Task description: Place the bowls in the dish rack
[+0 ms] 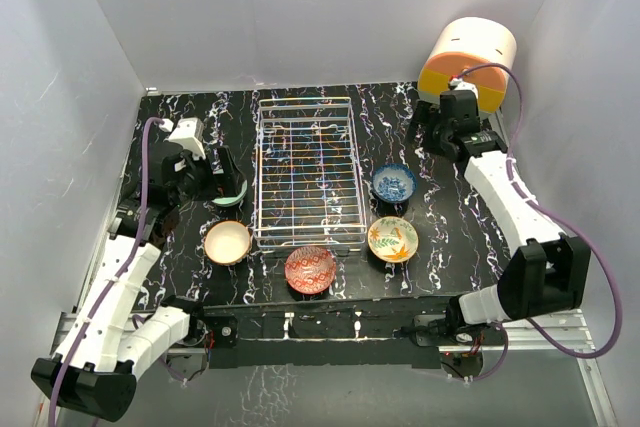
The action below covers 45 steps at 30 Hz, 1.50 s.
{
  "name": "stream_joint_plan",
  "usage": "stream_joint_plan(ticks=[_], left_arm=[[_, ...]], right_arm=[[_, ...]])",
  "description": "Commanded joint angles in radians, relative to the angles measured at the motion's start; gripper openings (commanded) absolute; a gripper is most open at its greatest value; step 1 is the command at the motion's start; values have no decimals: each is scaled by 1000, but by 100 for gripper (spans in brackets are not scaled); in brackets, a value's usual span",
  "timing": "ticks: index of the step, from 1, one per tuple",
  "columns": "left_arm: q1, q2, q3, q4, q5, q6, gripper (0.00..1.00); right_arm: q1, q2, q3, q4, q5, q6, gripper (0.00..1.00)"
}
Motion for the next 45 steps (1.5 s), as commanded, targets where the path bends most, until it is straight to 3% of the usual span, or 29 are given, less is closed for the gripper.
stream_joint_plan(ticks=[1, 8, 21, 31, 45], left_arm=[[-7, -34, 27, -19, 24, -1, 97], [-6, -32, 10, -22, 11, 2, 97], [-6, -17, -20, 0, 17, -16, 97], [-5, -22, -20, -18, 10, -9, 97], [-7, -27, -22, -21, 7, -10, 97]], right_arm=[[-62, 33, -24, 74, -33, 24, 98], [-69, 32, -141, 115, -170, -16, 83], [131, 86, -123, 80, -104, -84, 80], [165, 190, -111, 115, -115, -50, 71], [193, 273, -103, 129, -69, -65, 70]])
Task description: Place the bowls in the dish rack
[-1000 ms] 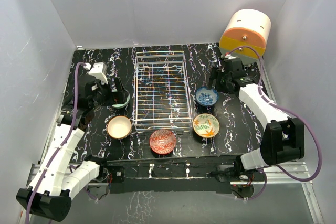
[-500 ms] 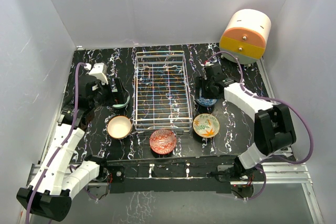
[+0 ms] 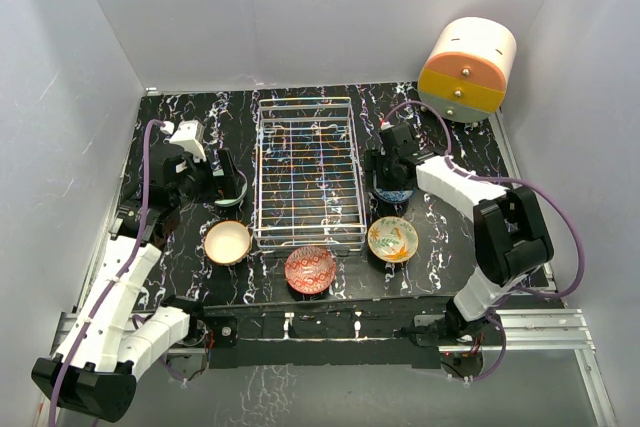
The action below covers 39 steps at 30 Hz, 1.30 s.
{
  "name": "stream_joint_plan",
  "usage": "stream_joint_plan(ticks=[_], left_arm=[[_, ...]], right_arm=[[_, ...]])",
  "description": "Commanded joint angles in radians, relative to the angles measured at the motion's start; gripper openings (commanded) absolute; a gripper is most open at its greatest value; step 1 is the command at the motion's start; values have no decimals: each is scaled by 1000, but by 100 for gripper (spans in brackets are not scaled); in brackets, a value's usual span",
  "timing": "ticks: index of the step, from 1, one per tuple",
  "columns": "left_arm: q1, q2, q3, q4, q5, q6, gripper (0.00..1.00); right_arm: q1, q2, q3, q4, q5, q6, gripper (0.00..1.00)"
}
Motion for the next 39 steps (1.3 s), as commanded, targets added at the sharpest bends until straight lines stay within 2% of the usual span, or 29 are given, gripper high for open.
stream_joint_plan(ticks=[1, 3, 7, 15, 20, 27, 39], left_arm=[[-6, -16, -7, -12, 6, -3, 97], [-6, -14, -7, -12, 6, -3, 97], [-5, -14, -8, -11, 2, -3, 97], [-6, -19, -18, -9, 1, -6, 97], [-6, -26, -20, -13, -6, -4, 97], [-6, -37, -25, -23, -19, -1, 97], [-6, -59, -40, -25, -34, -1, 97]], right_arm=[[1, 26, 44, 52, 51, -6, 67], [0, 35, 46, 54, 65, -4, 66], [0, 47, 47, 61, 78, -6, 50], [0, 77, 36, 63, 147, -9, 47], [0, 72, 37, 59, 192, -11, 26], [0, 37, 43, 43, 288, -1, 8], [0, -145, 55, 79, 355, 13, 8]])
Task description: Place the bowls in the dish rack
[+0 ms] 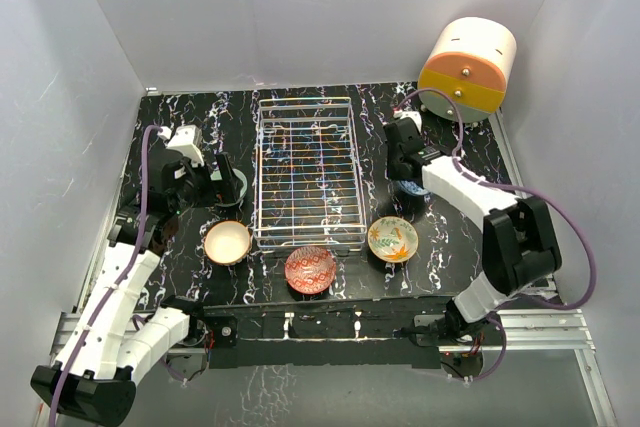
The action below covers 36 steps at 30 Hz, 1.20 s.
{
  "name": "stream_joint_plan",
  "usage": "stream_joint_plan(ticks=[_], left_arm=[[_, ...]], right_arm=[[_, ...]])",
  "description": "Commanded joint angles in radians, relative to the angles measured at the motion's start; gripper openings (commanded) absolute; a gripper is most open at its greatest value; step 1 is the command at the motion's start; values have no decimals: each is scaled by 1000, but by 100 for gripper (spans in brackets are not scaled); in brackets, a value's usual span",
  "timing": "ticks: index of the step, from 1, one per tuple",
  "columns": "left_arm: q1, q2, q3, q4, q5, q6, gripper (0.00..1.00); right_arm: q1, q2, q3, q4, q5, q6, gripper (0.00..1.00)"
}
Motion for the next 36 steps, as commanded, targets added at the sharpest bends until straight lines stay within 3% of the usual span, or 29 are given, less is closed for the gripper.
stream_joint_plan(ticks=[1, 6, 12, 16, 21, 36], left_arm=[[-7, -26, -15, -16, -13, 1, 97], [-6, -37, -19, -18, -15, -1, 97], [-6, -39, -7, -18, -18, -2, 97], [-6, -48, 10, -29, -25, -1, 97], [-6, -60, 46, -46, -36, -1, 97], [-6, -109, 117, -110, -70, 0, 97]], right_arm=[[1, -127, 43, 71, 65, 7, 8], [1, -187, 122, 83, -34, 1, 8], [3, -181, 306, 140, -433, 52, 8], [4, -160, 331, 313, -688, 153, 8], [11, -91, 278, 668, -900, 391, 8], [121, 340, 226, 1453, -983, 923, 8]])
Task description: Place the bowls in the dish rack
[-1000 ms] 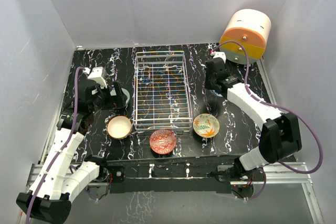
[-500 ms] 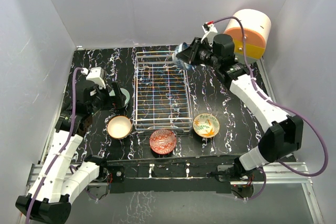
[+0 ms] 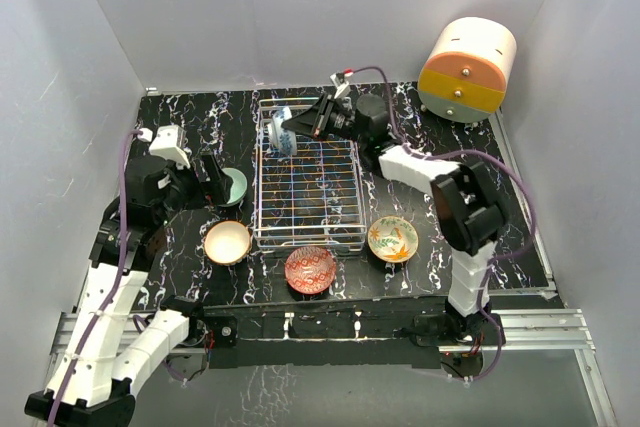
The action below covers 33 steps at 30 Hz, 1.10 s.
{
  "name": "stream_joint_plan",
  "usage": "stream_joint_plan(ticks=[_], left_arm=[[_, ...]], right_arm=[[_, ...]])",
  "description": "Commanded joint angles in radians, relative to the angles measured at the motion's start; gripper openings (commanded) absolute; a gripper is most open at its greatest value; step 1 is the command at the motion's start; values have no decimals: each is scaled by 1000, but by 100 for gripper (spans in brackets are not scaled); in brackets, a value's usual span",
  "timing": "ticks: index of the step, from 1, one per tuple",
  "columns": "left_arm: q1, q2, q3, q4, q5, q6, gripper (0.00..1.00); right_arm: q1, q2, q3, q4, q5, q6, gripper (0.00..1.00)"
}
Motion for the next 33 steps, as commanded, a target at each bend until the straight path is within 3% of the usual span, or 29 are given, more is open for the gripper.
stream_joint_plan(ticks=[1, 12, 21, 33], left_arm=[[-5, -24, 50, -42, -21, 1, 97], [-6, -42, 60, -57, -25, 0, 97], [-6, -47, 60, -65, -35, 1, 97], [-6, -59, 57, -80, -45, 3, 97]], right_arm=[[19, 73, 22, 354, -8, 179, 8], [59, 256, 1, 502, 44, 292, 8], [62, 312, -16, 497, 74, 312, 8], [65, 240, -72, 227, 194, 199, 8]])
